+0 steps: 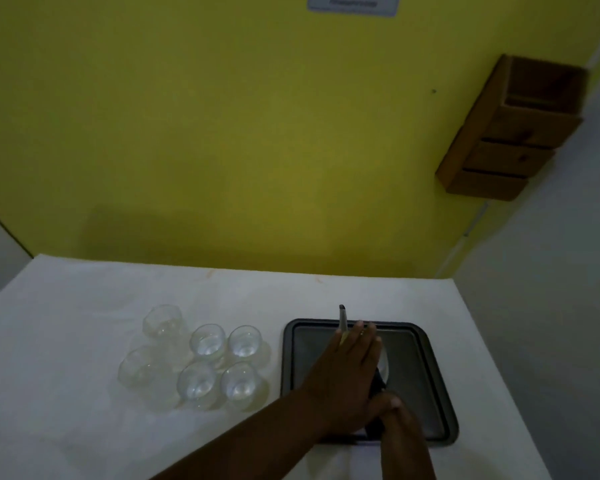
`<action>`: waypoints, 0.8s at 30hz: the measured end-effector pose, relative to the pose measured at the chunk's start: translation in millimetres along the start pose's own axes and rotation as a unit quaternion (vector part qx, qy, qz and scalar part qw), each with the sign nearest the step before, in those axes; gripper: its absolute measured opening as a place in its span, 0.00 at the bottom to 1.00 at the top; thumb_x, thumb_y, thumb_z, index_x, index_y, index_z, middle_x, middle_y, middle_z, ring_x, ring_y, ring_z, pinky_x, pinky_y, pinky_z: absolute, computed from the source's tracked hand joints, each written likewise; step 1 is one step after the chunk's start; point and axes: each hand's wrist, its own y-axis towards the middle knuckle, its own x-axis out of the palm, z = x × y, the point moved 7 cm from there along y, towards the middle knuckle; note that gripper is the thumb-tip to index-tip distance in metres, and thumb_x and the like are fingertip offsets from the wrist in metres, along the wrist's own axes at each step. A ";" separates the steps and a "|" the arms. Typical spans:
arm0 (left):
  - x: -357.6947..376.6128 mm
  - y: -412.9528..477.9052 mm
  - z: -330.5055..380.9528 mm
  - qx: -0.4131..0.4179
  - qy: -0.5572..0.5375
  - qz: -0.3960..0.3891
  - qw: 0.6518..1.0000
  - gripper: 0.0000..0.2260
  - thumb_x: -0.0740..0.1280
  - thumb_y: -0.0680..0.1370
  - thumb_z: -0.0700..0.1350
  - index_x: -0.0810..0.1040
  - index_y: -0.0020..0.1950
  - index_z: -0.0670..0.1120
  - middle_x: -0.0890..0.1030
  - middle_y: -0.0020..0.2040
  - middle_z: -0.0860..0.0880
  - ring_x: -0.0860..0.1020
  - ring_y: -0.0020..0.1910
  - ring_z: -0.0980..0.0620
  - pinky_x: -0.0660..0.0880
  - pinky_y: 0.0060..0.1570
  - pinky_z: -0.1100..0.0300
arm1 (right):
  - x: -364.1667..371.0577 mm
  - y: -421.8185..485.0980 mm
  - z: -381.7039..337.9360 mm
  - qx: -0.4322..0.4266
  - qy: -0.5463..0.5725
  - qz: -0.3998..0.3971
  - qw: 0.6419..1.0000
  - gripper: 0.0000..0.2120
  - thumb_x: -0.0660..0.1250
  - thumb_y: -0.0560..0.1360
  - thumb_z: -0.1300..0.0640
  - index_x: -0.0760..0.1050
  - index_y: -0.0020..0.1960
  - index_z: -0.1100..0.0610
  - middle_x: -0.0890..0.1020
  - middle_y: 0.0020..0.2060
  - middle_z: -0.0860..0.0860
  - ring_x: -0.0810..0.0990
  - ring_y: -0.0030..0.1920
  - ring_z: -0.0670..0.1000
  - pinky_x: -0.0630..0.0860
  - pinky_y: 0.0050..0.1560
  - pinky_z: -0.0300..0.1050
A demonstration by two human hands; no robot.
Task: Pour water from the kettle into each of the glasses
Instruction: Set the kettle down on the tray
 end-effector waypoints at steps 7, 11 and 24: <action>22.6 33.4 -7.5 0.014 0.034 -0.044 0.998 0.44 0.44 0.73 0.70 0.48 0.79 0.40 0.43 0.79 0.43 0.36 0.75 0.49 0.32 0.70 0.49 | 5.3 52.7 26.5 0.044 0.113 0.057 0.991 0.18 0.58 0.80 0.64 0.75 0.33 0.59 0.77 0.34 0.59 0.73 0.34 0.56 0.72 0.33 0.43; 31.4 51.1 -5.2 0.027 0.041 -0.055 0.997 0.44 0.42 0.74 0.70 0.48 0.80 0.41 0.43 0.80 0.43 0.38 0.77 0.47 0.34 0.71 0.49 | 1.8 88.9 52.1 0.048 0.203 0.101 0.973 0.16 0.52 0.80 0.68 0.78 0.47 0.72 0.77 0.37 0.58 0.73 0.41 0.57 0.72 0.30 0.35; 44.2 67.5 -5.1 0.054 0.041 -0.030 0.997 0.44 0.41 0.74 0.71 0.50 0.80 0.41 0.45 0.80 0.44 0.39 0.77 0.46 0.32 0.70 0.49 | -6.1 113.8 78.7 0.029 0.156 0.090 0.983 0.15 0.64 0.74 0.55 0.84 0.33 0.51 0.86 0.35 0.50 0.82 0.45 0.59 0.76 0.54 0.57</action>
